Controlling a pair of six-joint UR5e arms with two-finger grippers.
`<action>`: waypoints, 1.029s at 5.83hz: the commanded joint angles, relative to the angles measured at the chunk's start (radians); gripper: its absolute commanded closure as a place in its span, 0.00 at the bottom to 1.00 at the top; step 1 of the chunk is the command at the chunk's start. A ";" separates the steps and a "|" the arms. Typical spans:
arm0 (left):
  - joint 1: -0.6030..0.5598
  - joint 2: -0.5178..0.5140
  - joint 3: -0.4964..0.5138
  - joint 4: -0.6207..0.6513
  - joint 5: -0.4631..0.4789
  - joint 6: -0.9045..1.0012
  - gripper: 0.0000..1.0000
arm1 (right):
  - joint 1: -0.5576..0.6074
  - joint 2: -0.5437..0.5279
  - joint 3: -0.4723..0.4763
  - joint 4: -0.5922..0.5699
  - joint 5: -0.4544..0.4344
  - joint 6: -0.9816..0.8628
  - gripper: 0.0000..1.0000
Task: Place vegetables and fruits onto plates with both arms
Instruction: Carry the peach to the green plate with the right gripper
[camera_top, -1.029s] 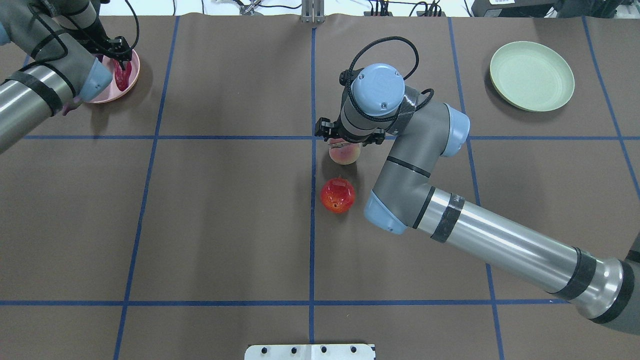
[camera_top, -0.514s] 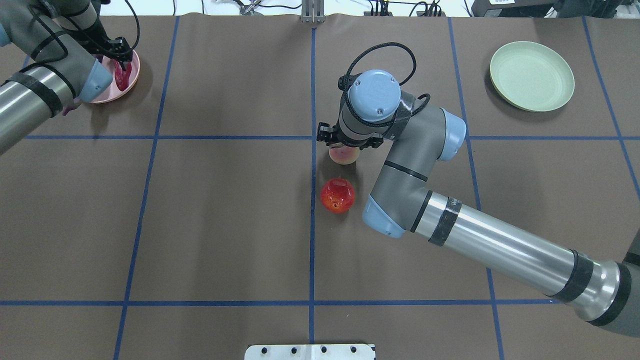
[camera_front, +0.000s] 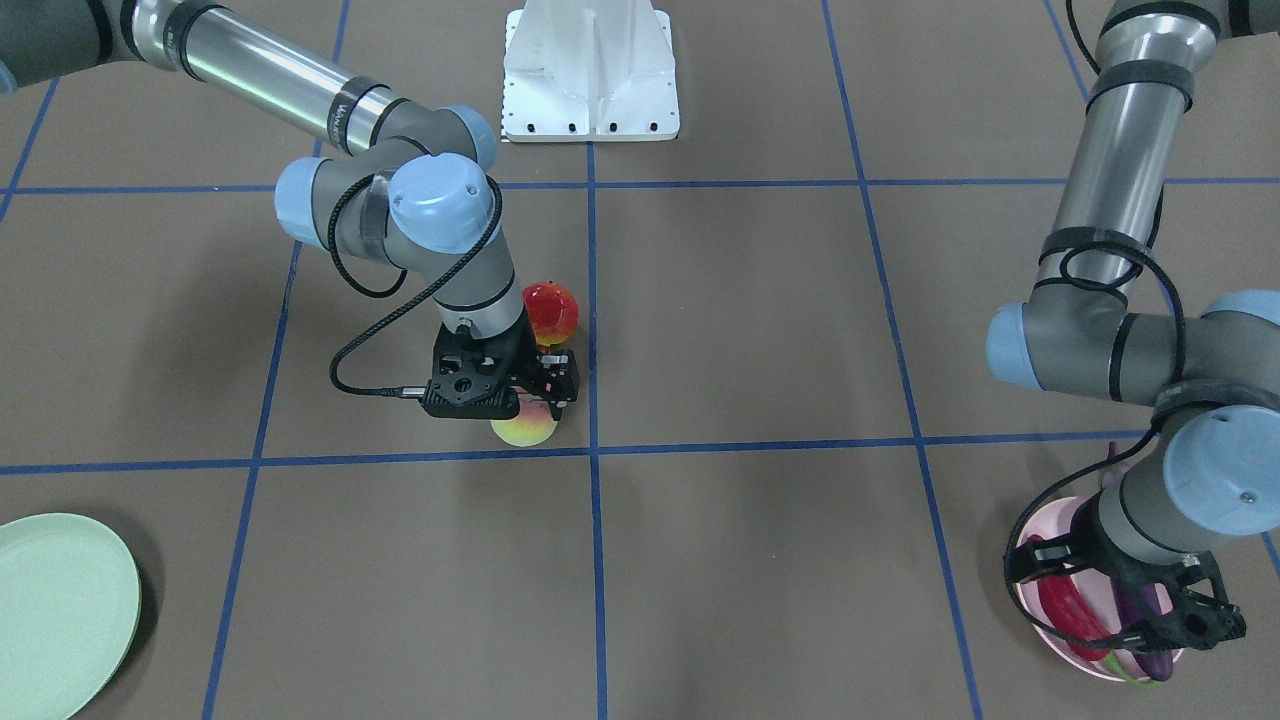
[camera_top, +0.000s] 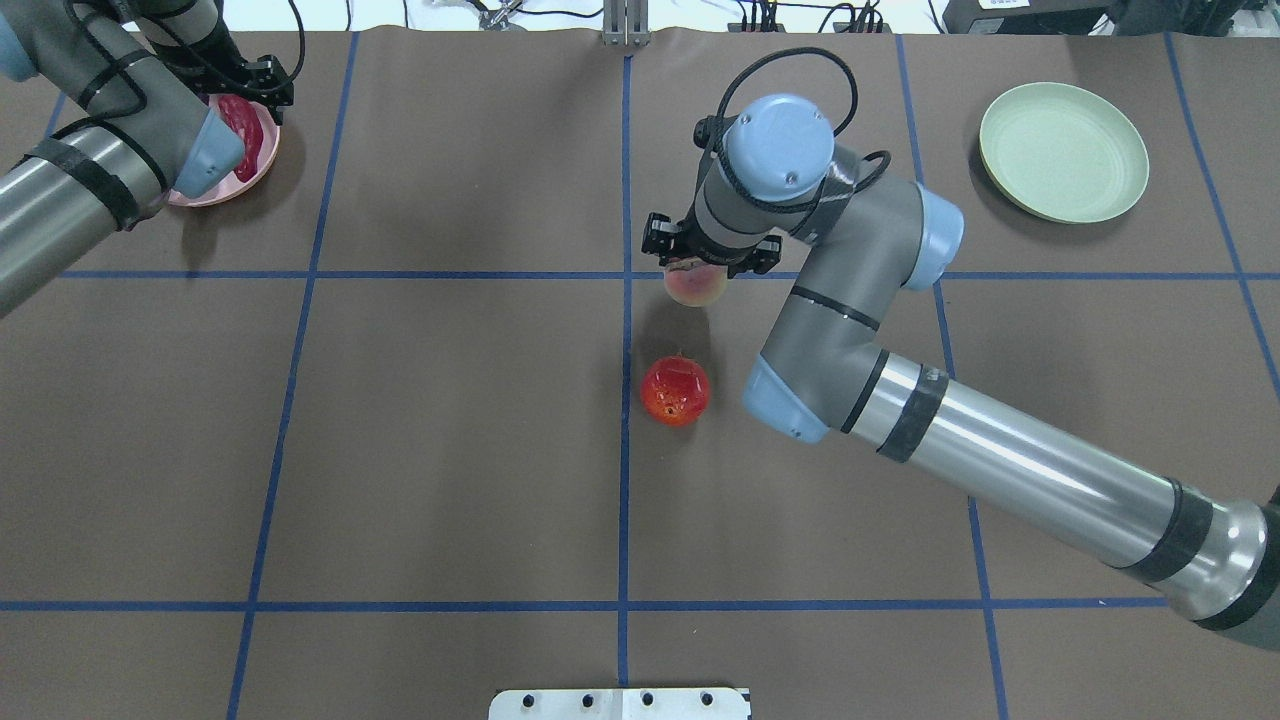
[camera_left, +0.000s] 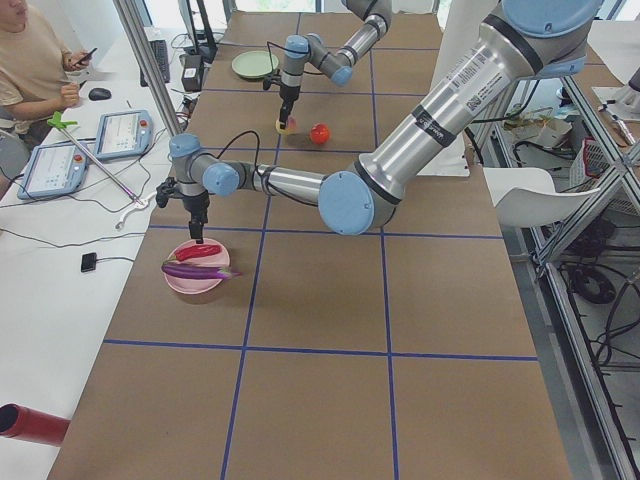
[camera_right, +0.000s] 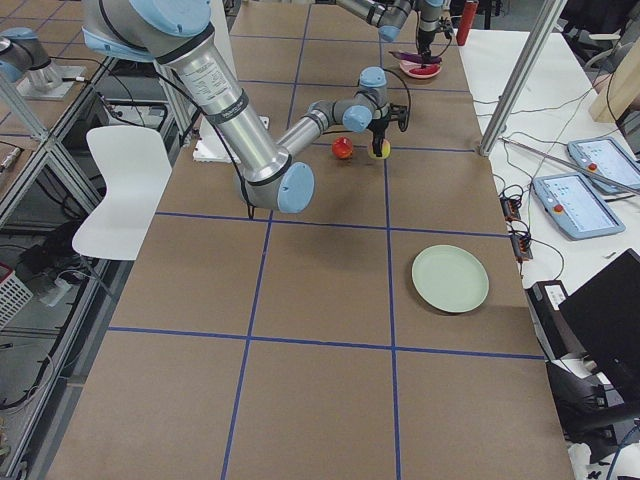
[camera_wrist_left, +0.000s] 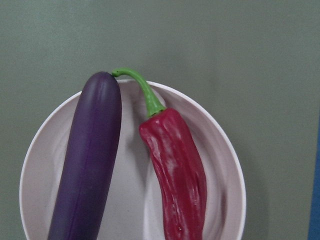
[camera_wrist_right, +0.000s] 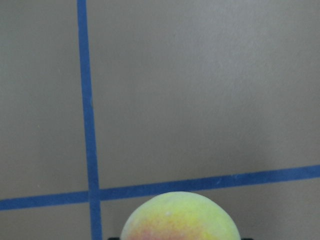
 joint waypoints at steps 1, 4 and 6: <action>0.023 0.002 -0.081 0.002 -0.062 -0.104 0.00 | 0.162 -0.067 0.069 -0.005 0.157 -0.053 1.00; 0.023 0.148 -0.272 -0.001 -0.081 -0.105 0.00 | 0.400 -0.230 0.065 -0.007 0.298 -0.448 1.00; 0.022 0.332 -0.528 0.001 -0.113 -0.112 0.00 | 0.501 -0.334 0.042 -0.005 0.295 -0.667 1.00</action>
